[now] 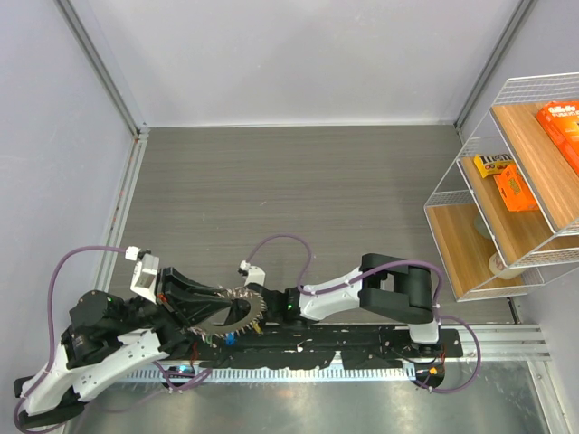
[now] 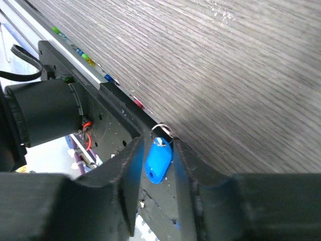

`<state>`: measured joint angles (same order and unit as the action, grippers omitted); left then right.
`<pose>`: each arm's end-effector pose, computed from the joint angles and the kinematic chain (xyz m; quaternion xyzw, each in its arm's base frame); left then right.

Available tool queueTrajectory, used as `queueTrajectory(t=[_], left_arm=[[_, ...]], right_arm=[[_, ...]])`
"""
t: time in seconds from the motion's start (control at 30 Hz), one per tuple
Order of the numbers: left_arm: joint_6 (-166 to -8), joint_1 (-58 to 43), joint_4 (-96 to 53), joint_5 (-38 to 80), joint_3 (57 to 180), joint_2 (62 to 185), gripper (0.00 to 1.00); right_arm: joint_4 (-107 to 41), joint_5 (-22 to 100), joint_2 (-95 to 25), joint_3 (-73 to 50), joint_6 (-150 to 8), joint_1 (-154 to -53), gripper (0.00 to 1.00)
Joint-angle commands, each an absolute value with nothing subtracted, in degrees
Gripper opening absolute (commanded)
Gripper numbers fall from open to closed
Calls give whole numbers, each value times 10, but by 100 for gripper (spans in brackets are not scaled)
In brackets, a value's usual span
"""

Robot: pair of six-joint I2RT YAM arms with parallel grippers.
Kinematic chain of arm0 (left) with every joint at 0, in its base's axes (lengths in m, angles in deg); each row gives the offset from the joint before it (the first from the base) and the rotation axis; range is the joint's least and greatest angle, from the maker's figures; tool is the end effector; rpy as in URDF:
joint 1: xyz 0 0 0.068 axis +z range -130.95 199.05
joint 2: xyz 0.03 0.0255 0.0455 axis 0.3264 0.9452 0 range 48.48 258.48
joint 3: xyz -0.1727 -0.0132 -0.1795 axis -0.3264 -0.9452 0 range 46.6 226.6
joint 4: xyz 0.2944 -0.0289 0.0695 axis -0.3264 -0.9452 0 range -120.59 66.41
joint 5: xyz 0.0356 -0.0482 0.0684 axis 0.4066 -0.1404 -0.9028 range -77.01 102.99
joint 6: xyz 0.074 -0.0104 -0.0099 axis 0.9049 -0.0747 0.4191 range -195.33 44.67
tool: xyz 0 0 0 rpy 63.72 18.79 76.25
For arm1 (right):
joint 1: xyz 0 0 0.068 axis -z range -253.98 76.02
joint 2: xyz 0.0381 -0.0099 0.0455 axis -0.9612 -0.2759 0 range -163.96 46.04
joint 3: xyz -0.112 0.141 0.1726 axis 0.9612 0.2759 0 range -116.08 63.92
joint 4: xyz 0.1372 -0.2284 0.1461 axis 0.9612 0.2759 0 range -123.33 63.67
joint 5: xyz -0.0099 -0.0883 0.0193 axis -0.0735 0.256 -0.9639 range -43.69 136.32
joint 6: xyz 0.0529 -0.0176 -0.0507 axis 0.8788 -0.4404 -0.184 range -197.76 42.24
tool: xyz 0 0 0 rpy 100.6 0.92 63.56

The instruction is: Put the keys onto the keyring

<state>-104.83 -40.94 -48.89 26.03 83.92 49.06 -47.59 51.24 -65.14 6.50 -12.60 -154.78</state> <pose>0.0425 -0.1024 0.3644 0.2502 0.5838 -0.5924 0.4956 0.0744 0.4260 0.0514 -0.1048 0.8977 0.3962 0.1619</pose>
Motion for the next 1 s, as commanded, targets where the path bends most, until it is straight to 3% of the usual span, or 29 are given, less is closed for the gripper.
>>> queueTrajectory(t=[0.0, 0.1, 0.13, 0.17, 0.5, 0.73, 0.97], left_arm=[[-1043, -408, -464, 256, 849, 320, 0], [-1043, -407, -464, 254, 850, 320, 0], [-1042, -407, -464, 253, 851, 320, 0], [-1042, -408, -464, 252, 851, 319, 0], [-1041, -407, -470, 245, 860, 320, 0], [-1035, -408, -464, 239, 855, 320, 0], [-1035, -408, -450, 238, 849, 322, 0]], right_arm=[[-416, 566, -695, 65, -158, -1538, 30], [-426, 560, -698, 69, -164, -1538, 17], [-428, 556, -698, 70, -166, -1538, 7], [-438, 554, -697, 76, -168, -1538, 5], [-517, 607, -512, 222, -204, -1539, 6], [-441, 696, -304, 296, -239, -1538, 5], [-404, 734, -234, 309, -275, -1485, 6]])
